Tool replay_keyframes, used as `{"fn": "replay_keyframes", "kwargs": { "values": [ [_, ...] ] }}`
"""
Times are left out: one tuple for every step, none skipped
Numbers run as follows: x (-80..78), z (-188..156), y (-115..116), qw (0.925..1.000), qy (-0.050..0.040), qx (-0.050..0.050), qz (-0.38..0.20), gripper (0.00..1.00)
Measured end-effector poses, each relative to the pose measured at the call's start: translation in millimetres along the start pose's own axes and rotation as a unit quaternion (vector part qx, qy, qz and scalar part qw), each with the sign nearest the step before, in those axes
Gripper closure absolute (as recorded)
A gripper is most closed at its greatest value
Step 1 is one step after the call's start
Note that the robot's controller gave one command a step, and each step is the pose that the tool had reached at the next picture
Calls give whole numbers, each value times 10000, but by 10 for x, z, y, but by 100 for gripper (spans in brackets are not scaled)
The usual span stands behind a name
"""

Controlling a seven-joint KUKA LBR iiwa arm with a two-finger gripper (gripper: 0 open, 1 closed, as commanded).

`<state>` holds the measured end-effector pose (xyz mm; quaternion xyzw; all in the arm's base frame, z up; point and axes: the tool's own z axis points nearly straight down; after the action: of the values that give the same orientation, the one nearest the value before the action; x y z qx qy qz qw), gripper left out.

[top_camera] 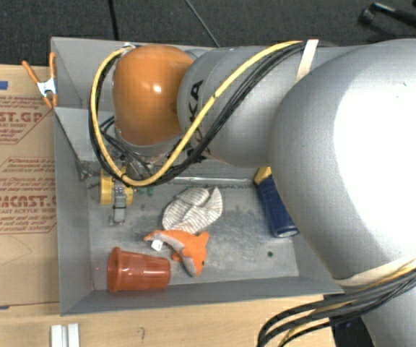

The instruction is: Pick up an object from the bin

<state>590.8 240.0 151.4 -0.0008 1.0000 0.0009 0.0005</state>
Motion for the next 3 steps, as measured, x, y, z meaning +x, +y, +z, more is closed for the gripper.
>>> {"fn": "replay_keyframes", "kwargs": {
  "values": [
    [16,-197,-585,9995,7,0,323,0],
    [141,-791,-718,9989,19,16,474,0],
    [662,-861,-925,9976,-28,-7,696,0]
  ]
}}
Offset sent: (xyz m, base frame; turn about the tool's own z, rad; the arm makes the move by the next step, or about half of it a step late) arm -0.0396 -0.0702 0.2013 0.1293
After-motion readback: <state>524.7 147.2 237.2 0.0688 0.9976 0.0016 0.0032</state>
